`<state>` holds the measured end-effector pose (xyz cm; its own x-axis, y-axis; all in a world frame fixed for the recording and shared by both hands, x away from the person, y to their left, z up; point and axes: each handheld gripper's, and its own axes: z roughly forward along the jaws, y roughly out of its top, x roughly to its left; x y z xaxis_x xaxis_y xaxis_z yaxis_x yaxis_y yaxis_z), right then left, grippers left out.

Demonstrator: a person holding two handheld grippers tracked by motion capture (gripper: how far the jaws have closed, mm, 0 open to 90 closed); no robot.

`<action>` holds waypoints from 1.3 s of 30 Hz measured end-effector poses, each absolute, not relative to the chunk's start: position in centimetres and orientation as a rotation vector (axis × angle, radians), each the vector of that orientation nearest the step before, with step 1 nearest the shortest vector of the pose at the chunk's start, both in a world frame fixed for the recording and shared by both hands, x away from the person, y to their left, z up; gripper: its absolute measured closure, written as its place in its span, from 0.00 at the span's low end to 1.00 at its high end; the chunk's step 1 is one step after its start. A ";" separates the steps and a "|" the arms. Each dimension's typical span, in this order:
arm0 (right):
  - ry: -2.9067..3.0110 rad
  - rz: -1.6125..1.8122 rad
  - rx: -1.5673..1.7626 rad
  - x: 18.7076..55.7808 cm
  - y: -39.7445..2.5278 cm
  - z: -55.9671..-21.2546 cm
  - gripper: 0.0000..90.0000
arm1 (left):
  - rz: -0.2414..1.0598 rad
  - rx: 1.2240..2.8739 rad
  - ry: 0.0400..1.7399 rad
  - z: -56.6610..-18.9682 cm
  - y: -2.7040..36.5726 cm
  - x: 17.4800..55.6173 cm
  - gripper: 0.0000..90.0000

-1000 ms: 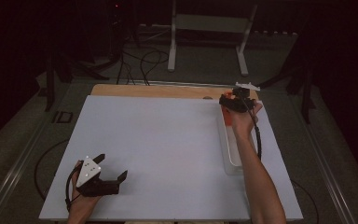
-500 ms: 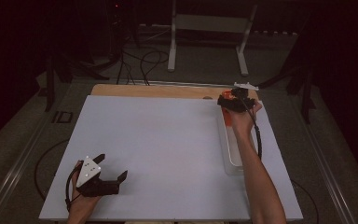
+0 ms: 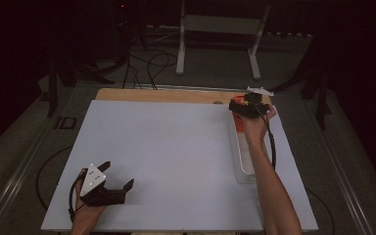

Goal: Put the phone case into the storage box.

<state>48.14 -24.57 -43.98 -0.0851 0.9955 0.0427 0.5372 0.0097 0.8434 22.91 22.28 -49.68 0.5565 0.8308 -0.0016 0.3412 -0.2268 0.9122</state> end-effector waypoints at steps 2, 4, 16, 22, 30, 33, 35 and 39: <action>1.688 0.978 1.575 48.0 -24.5 -43.9 0.09 | 0.622 1.806 0.966 -49.7 22.3 22.9 0.00; 1.695 0.989 1.567 47.7 -24.5 -43.8 0.09 | 0.622 1.807 0.965 -49.7 22.2 22.9 0.00; 1.782 1.032 1.519 46.3 -23.6 -43.3 0.09 | 0.620 1.810 0.964 -49.7 22.2 22.9 0.00; 1.841 1.055 1.500 45.5 -22.8 -43.3 0.09 | 0.620 1.810 0.965 -49.7 22.2 22.9 0.00; 1.914 1.092 1.472 44.2 -21.8 -43.0 0.09 | 0.618 1.811 0.965 -49.7 22.2 22.9 0.00; 1.939 1.105 1.443 43.6 -21.4 -42.7 0.09 | 0.617 1.810 0.964 -49.7 22.2 22.9 0.00; 1.953 1.110 1.421 43.1 -21.1 -42.6 0.10 | 0.618 1.812 0.963 -49.7 22.2 22.9 0.00; 1.979 1.135 1.392 42.1 -20.5 -42.5 0.11 | 0.618 1.809 0.964 -49.7 22.2 22.9 0.00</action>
